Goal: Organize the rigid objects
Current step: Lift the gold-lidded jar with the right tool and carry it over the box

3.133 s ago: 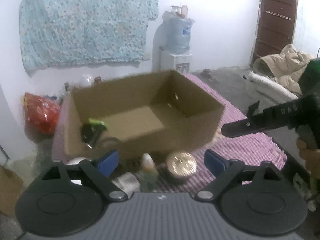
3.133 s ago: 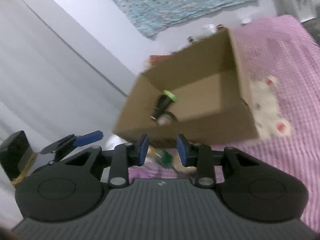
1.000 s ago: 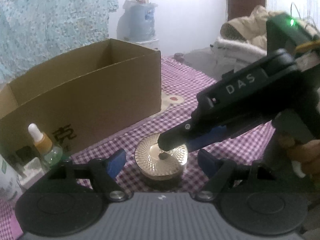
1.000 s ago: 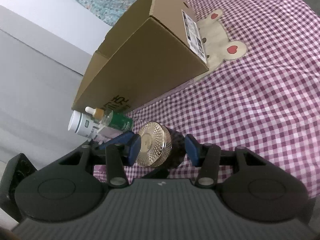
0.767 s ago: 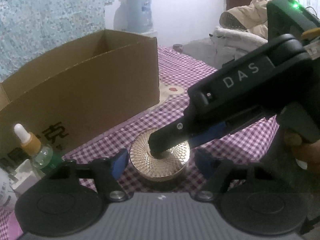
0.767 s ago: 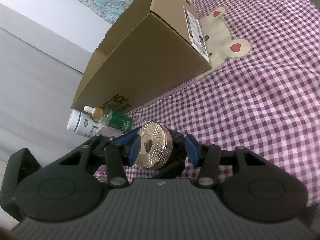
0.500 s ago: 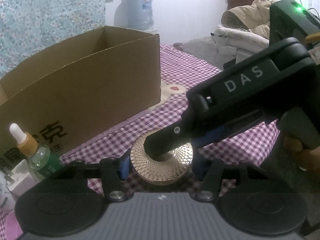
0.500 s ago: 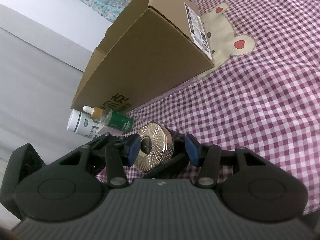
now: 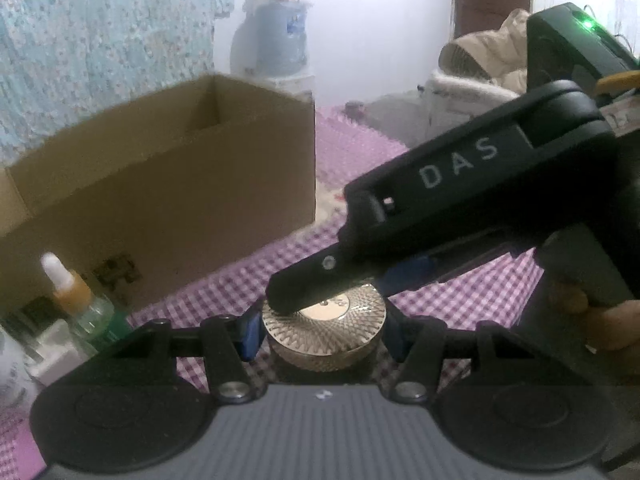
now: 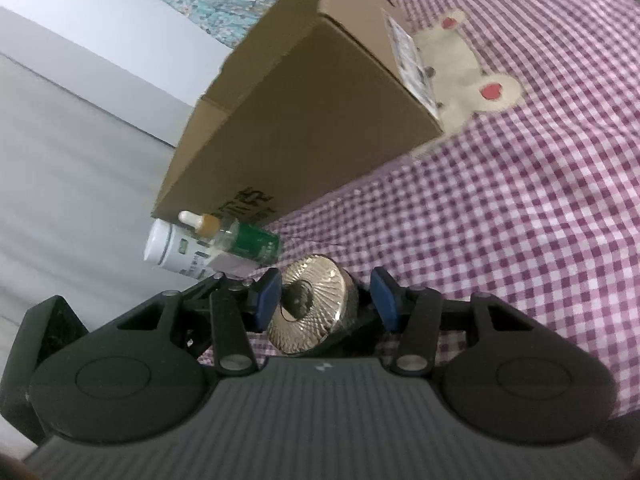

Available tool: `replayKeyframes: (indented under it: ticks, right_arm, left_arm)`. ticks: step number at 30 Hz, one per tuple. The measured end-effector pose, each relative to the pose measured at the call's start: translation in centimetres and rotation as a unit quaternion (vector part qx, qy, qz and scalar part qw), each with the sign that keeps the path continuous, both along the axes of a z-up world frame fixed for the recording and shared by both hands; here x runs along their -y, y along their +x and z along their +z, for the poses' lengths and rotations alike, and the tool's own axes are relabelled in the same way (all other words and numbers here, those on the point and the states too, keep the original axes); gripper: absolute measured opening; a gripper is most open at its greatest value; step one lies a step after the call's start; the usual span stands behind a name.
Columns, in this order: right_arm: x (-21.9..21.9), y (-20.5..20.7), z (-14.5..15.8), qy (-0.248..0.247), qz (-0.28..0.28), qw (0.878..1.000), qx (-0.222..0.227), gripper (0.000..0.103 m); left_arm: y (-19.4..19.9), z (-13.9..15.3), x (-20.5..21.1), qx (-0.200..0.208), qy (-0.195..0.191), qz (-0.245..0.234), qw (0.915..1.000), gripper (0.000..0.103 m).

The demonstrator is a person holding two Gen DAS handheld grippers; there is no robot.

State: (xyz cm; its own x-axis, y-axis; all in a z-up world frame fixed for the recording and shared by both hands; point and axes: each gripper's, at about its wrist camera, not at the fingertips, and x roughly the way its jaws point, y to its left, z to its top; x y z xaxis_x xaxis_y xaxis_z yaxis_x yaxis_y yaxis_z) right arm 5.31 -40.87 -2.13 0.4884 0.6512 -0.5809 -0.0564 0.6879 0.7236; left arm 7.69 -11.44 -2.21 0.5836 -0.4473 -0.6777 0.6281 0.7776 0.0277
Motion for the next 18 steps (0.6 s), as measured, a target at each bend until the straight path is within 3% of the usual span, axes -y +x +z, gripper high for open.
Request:
replayKeyframes:
  ticks: [11,18]
  right_arm:
    - [-3.0,2.5,7.8,-0.017,0.043,0.995,0.083,0.049]
    - [-5.9,8.9,12.3,-0.019,0.081,0.991,0.104,0.049]
  left_arm:
    - [2.2,7.2,-2.4,0.038,-0.019,0.041,0.9983,0.058]
    - [8.9,11.4,-4.1,-0.004,-0.036,0.082,0.996,0.058]
